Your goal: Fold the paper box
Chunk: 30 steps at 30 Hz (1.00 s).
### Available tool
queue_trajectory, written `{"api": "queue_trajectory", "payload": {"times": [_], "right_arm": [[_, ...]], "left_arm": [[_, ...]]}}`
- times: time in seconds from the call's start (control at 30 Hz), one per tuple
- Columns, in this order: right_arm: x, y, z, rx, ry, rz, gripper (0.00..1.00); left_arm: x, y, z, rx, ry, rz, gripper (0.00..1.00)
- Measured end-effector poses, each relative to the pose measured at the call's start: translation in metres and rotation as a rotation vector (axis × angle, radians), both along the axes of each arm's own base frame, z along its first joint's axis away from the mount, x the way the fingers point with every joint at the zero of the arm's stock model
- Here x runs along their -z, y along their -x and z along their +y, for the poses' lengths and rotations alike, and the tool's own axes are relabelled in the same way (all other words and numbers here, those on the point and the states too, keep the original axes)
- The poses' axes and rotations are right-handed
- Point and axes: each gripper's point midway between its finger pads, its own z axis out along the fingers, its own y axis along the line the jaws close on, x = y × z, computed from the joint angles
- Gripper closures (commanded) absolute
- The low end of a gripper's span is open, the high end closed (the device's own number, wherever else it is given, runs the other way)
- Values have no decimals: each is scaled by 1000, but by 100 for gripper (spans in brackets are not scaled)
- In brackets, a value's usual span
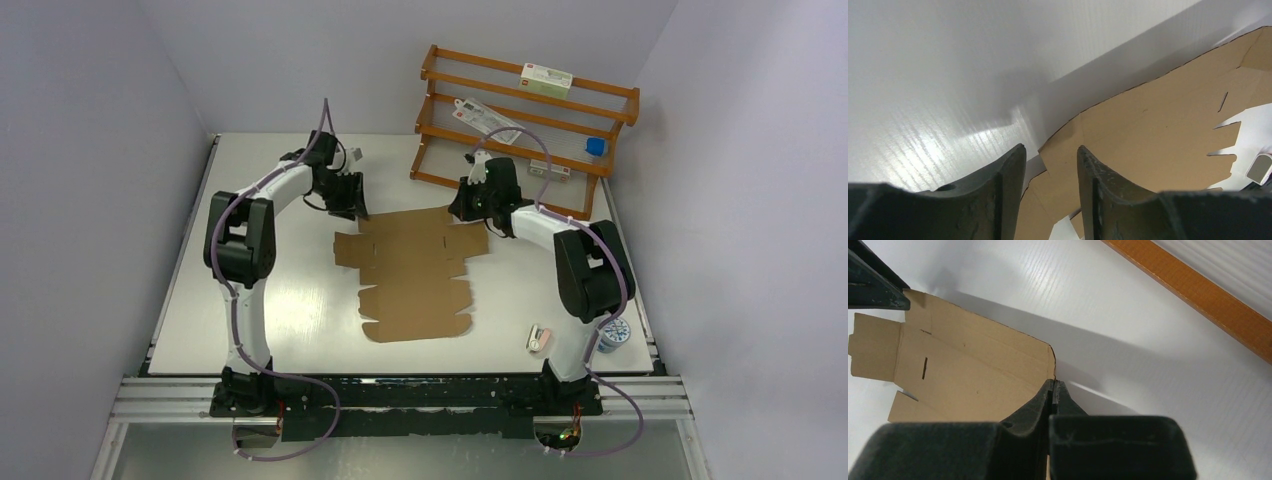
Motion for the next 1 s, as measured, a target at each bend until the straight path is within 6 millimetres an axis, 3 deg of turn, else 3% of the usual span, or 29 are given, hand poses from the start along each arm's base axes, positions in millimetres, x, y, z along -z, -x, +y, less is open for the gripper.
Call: {"api": "queue_trajectory", "payload": {"times": [0.2,0.43,0.6,0.77,1.0], "right_arm": [[-3,2,-1,4,-2,-6,100],[-11,7,-3,14,1,-25,100],[-17,14,-3,15,4,-37,100],[-28,22,-6,25,8,-51,90],[-65,32,-13,33,11,-105,58]], "left_arm": [[8,7,-9,29,14,24,67],[13,18,-22,66,17,37,88],[9,26,-30,81,3,16,94],[-13,33,-34,72,-46,-88,95],[-49,48,-40,54,-79,-296,95]]}}
